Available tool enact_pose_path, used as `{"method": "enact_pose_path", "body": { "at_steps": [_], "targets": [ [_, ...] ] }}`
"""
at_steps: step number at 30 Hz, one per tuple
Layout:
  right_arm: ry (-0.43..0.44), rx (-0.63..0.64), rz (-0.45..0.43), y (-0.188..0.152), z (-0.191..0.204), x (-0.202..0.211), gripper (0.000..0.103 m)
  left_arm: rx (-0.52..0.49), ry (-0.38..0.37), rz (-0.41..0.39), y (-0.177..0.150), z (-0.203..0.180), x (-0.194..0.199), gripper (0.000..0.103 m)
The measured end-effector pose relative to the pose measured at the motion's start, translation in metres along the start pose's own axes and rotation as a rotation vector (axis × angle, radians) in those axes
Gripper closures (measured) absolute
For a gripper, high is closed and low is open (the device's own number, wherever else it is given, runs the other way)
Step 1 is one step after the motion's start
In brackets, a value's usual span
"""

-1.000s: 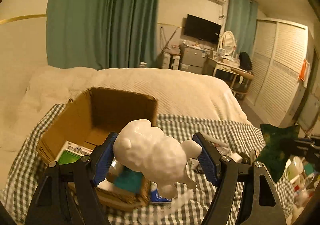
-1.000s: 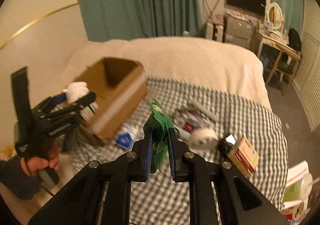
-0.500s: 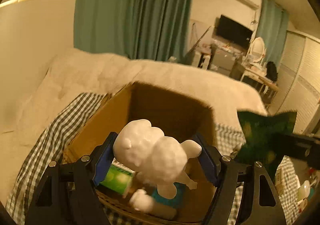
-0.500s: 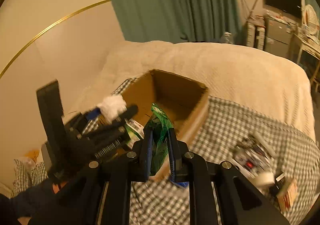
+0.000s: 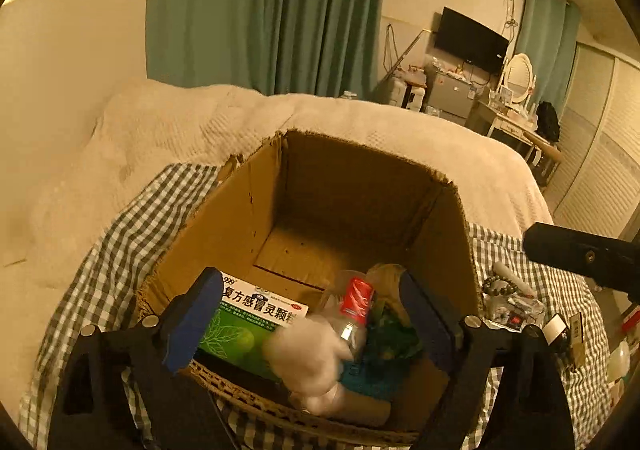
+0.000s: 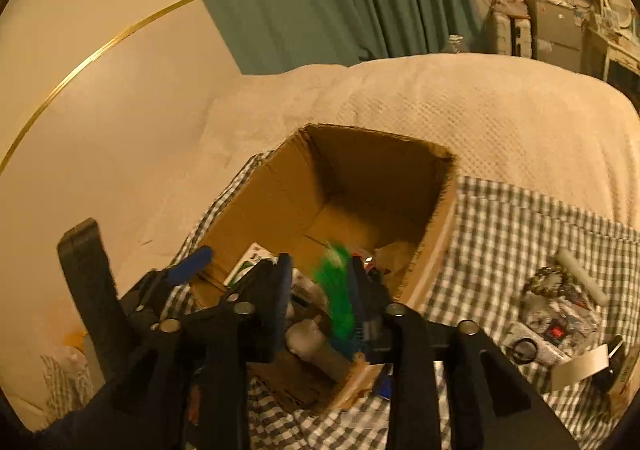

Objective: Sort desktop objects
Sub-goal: 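Carry lamb figure and green bag into the cardboard box and release both, then reach to the white tape roll and grasp it with the left tool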

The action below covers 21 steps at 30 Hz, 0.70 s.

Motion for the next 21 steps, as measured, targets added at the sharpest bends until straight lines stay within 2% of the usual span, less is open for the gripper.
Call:
{"method": "enact_pose_path", "body": {
  "at_steps": [6, 8, 13, 16, 21],
  "targets": [
    [-0.078, -0.018, -0.044, -0.009, -0.027, 0.046, 0.073, -0.053, -0.040, -0.038, 0.008, -0.033, 0.033, 0.008],
    [-0.124, -0.030, -0.067, -0.013, -0.042, 0.068, 0.073, -0.081, -0.056, -0.054, 0.010, -0.053, 0.045, 0.002],
    [-0.222, -0.072, -0.108, -0.029, -0.083, 0.128, 0.073, -0.197, -0.093, -0.079, 0.010, -0.119, 0.065, 0.002],
    [-0.284, -0.094, -0.134, -0.041, -0.109, 0.164, 0.066, -0.278, -0.100, -0.100, 0.010, -0.163, 0.071, 0.002],
    [-0.380, -0.145, -0.142, -0.065, -0.155, 0.202, 0.065, -0.361, -0.194, -0.114, 0.003, -0.228, 0.070, 0.002]
  ]
}}
Point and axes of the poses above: each gripper's, at about its wrist camera, not at the fingertips, and x roughly against the way its jaws point, z to its left, y to its top, the point moved 4 cm from there along -x, roughly the way its jaws point, and after that the axes turned 4 degrees about -x, right-handed, at the moved point
